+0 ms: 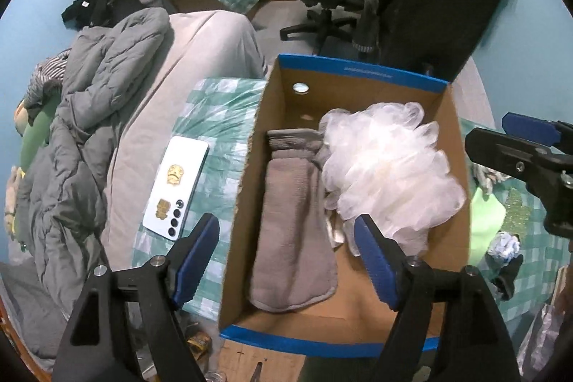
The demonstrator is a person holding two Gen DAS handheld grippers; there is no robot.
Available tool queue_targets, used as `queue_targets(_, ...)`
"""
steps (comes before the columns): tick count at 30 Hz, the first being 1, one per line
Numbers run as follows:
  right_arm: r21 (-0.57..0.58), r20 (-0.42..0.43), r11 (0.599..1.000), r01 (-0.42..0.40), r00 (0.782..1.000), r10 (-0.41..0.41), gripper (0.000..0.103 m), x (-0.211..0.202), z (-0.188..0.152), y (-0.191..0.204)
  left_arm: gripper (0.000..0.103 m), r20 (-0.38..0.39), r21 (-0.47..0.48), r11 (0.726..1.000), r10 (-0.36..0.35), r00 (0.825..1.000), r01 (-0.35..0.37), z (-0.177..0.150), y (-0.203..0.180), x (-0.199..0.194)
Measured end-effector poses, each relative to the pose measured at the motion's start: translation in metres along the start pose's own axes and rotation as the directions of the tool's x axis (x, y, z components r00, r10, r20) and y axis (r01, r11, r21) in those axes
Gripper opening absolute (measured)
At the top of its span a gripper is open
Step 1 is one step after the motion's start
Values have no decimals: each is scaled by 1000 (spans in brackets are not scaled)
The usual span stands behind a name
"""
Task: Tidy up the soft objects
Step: 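Lower the mitt into the box and open the left tool while the right tool releases the pouf there, then withdraw both tools from the box toward the socks on the table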
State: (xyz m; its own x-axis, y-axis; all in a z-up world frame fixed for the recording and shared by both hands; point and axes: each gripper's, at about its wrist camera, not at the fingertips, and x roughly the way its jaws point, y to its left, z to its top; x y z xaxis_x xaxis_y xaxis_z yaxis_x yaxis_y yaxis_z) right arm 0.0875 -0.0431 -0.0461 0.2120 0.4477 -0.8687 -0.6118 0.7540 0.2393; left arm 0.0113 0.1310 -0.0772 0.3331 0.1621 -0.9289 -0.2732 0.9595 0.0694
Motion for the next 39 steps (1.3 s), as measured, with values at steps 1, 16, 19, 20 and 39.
queue_targets(1, 5, 2, 1000, 2, 1000, -2, 83, -2, 0, -2, 79, 1, 1, 1000, -7, 1000, 7, 0, -2, -2)
queue_targets(16, 118, 7, 992, 55, 998, -56, 83, -48, -35, -57, 79, 8, 104, 991, -91, 996, 89, -4, -58, -23)
queue_targets(19, 143, 5, 987, 74, 997, -76, 83, -55, -45, -73, 79, 6, 128, 986, -104, 995, 102, -5, -72, -25)
queue_targets(20, 153, 3, 985, 84, 996, -85, 83, -58, -48, -78, 79, 4, 139, 985, -107, 994, 105, -6, -77, -26)
queue_targets(39, 289, -73, 939, 185, 983, -171, 83, -86, -116, -169, 79, -46, 305, 936, -171, 984, 177, -21, -163, -26)
